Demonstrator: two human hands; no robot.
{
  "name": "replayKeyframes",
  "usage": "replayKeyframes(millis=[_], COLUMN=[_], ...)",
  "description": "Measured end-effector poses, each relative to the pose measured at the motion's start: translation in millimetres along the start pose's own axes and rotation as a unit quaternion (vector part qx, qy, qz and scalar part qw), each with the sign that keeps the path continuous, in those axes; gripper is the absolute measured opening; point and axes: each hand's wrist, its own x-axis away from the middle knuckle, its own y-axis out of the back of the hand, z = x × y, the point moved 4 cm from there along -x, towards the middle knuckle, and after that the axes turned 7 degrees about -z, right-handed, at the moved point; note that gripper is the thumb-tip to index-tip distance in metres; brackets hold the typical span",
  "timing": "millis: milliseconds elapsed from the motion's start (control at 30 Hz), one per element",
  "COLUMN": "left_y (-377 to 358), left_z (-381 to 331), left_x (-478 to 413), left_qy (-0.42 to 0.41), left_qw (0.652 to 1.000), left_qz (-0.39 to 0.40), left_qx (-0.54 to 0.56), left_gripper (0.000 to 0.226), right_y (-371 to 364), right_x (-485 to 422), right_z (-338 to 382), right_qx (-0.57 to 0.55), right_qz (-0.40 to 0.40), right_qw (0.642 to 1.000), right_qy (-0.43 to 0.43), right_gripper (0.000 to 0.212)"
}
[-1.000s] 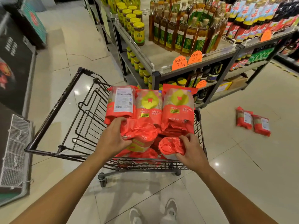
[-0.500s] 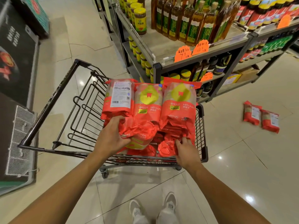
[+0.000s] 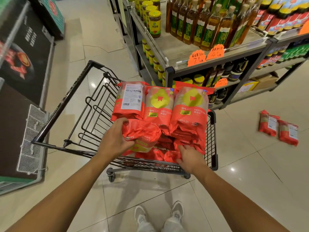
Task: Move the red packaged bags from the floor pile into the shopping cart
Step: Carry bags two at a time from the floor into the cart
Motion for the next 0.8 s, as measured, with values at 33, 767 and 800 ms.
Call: replayKeyframes(millis=[33, 767, 800], left_y=[3, 53, 51], left_z=[0, 81, 91], left_x=[1, -2, -5], left_qy=[-0.002, 0.095, 0.095], left_qw=[1.0, 0.992, 0.992], left_qz=[-0.005, 0.033, 0.047], left_qx=[-0.002, 0.07, 0.075], left_gripper=[0.079, 0.062, 0.061], right_y=[15, 80, 75], right_x=[-1, -48, -52], right_z=[9, 182, 188], right_qx=[-0.023, -0.12, -0.109], right_qz=[-0.029, -0.098, -0.091], right_qw=[0.999, 0.97, 0.974], right_qy=[0.019, 0.187, 0.176], right_gripper=[0.062, 0.076, 0.076])
